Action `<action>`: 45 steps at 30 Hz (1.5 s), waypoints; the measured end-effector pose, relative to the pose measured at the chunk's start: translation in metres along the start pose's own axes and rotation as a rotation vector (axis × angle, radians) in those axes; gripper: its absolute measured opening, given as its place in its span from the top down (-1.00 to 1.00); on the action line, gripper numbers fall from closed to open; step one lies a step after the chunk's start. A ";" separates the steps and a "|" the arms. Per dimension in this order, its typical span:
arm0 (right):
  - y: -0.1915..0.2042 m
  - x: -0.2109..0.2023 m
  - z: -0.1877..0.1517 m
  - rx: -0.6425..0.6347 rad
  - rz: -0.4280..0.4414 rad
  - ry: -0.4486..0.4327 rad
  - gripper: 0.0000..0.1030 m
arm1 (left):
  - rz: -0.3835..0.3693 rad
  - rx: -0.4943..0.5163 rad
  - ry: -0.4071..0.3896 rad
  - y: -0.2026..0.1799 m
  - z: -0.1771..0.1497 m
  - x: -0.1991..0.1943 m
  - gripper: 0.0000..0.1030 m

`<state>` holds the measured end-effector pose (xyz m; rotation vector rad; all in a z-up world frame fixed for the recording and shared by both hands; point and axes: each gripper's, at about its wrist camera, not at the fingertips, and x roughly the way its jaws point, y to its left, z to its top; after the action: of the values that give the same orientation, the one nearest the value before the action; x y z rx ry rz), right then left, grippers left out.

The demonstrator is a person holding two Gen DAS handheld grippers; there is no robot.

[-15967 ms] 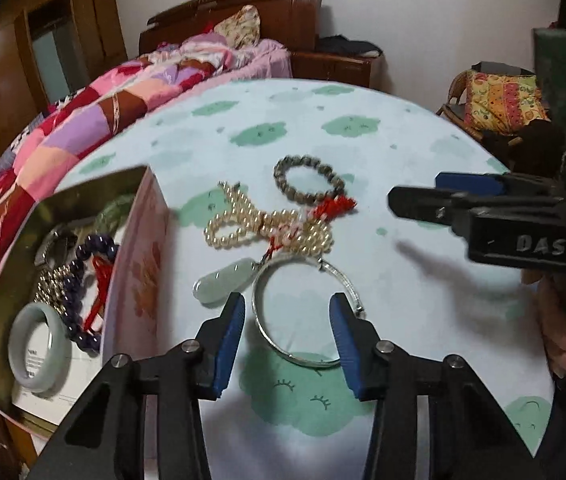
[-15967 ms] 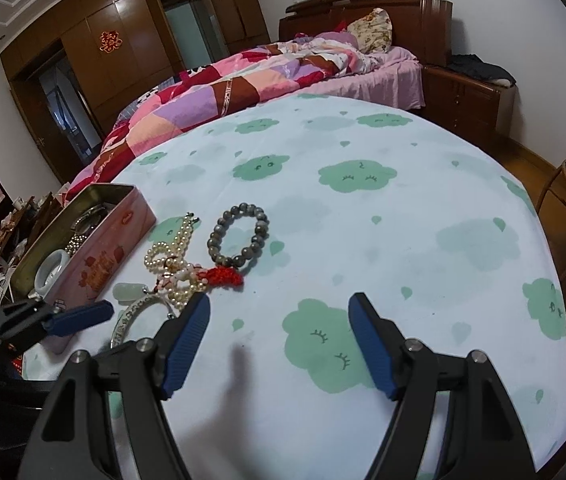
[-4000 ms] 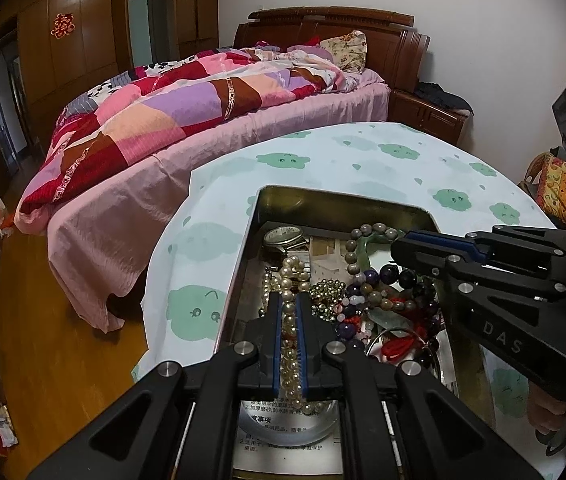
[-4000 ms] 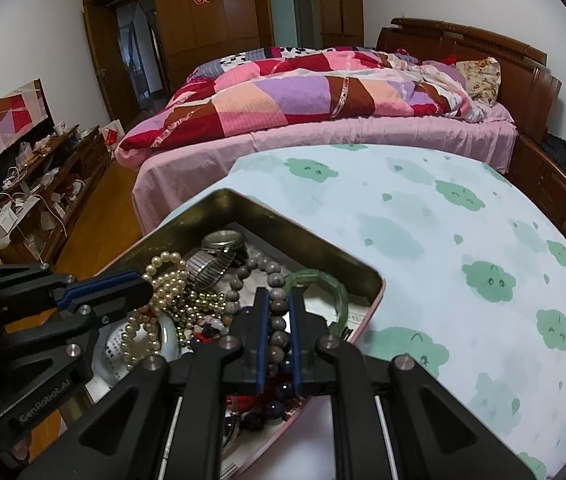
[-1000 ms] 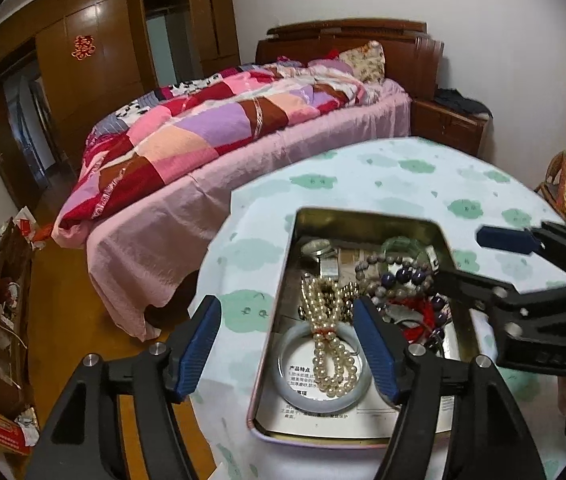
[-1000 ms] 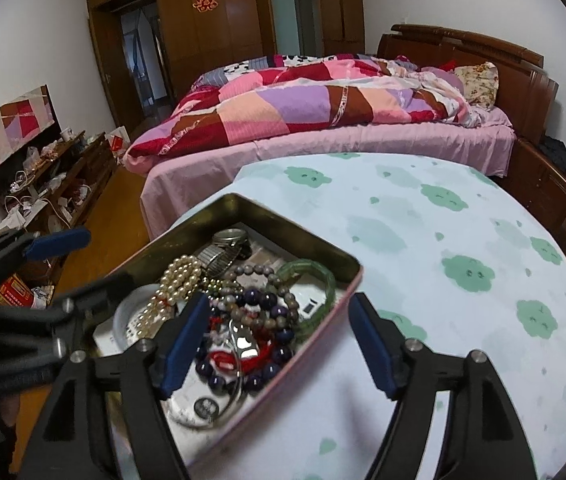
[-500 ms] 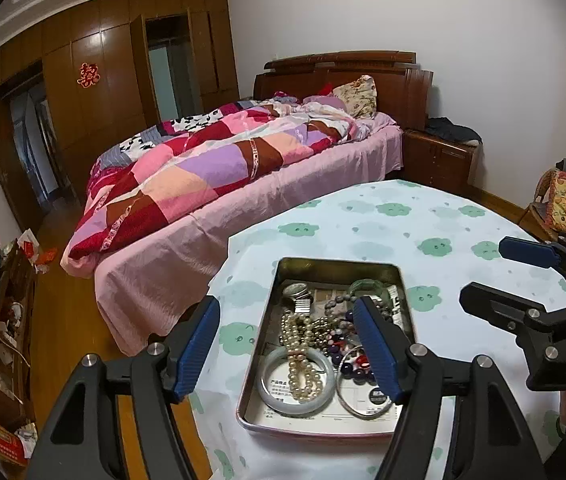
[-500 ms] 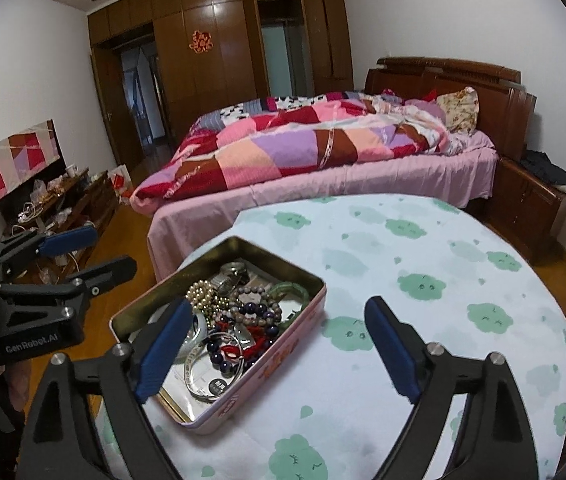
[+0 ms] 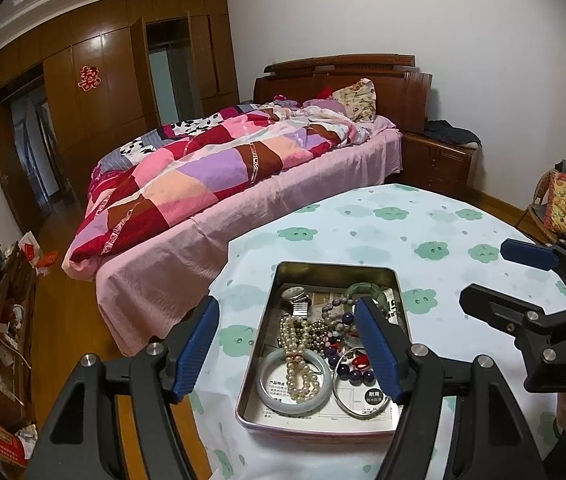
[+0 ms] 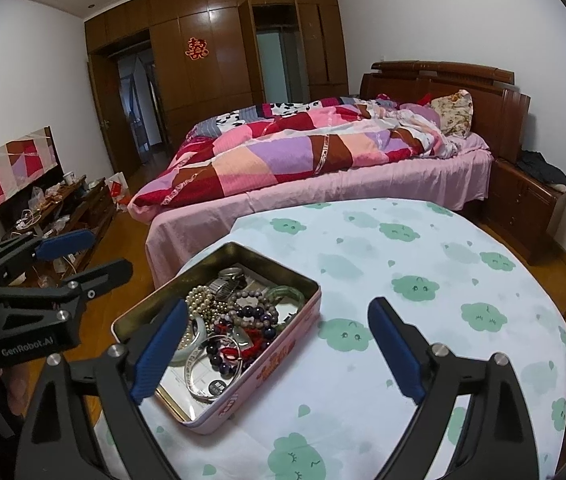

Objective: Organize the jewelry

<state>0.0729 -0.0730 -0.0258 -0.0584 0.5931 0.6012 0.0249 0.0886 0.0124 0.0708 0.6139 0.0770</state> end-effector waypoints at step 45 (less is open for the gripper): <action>-0.004 -0.002 -0.002 -0.024 -0.024 -0.009 -0.87 | 0.054 -0.027 0.040 0.006 -0.006 0.021 -0.69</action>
<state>0.0729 -0.0779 -0.0272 -0.0854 0.5758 0.5856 0.0380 0.0972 -0.0039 0.0602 0.6504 0.1392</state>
